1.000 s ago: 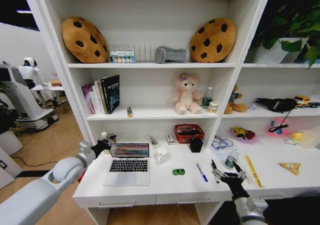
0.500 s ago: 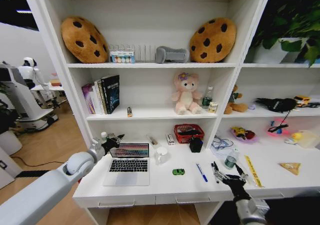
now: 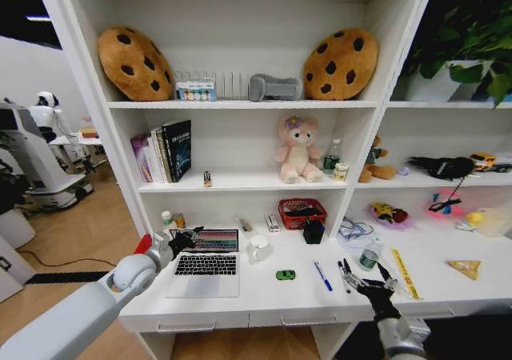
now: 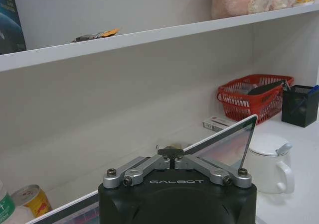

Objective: Organize the objects on the table.

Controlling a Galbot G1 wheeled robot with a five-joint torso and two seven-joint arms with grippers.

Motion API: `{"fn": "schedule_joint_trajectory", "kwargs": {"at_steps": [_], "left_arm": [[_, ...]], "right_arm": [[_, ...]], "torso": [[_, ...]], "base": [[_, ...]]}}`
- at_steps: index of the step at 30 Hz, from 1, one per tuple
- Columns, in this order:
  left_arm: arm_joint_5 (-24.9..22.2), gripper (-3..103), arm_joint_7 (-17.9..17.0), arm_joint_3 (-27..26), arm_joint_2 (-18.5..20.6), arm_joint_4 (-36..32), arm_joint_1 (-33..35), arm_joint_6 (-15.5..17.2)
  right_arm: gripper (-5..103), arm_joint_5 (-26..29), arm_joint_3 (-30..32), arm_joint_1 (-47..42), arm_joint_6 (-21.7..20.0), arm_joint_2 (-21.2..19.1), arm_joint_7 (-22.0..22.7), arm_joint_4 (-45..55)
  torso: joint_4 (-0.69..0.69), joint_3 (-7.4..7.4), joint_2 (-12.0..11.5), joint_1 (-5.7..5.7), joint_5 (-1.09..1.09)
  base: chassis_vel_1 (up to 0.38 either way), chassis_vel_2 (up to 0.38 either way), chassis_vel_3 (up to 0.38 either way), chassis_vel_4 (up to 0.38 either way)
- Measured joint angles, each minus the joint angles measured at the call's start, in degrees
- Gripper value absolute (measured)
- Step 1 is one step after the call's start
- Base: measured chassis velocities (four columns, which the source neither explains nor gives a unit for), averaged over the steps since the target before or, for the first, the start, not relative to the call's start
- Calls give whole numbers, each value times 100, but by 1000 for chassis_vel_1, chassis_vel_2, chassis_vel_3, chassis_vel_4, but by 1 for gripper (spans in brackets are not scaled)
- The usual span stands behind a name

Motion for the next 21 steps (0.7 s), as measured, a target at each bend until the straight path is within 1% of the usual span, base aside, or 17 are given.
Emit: {"fn": "schedule_joint_trajectory", "kwargs": {"at_steps": [5,8,9,10,11,12,14,17,21], "left_arm": [[58,0,53,-191,59,-94,241,29],[195,0,190,-571,186,-249,683,34],[195,0,190,-571,186,-249,683,34],[258,0,241,-777,225,-321,908,35],[258,0,241,-777,225,-321,908,35],[386,0,308,-1029,262,-418,1228,24],[646,0,383,-1268,265,-500,1583,11],[736,0,397,-1356,233,-560,1740,9],[811,0,403,-1354,198,-576,1768,6]], "right_arm": [[100,13,8,13,5,16,11,0],[100,17,-8,19,5,37,21,0],[100,17,-8,19,5,37,21,0],[100,18,-15,22,5,39,23,3],[100,18,-15,22,5,39,23,3],[100,18,-23,30,5,44,27,10],[100,29,-25,37,1,54,36,28],[100,38,-24,37,-3,54,45,41],[100,51,15,19,-3,55,53,62]], "torso": [[-1,0,0,0,-1],[-1,0,0,0,0],[-1,0,0,0,0],[0,0,0,0,-1],[0,0,0,0,-1],[1,0,0,0,1],[2,0,0,0,-1],[0,0,0,0,0],[-1,0,0,0,0]], "base": [[0,0,0,0],[0,0,0,0],[0,0,0,0],[0,0,0,0],[0,0,0,0],[0,0,0,0],[0,0,0,0],[0,0,0,0],[0,0,0,0]]}}
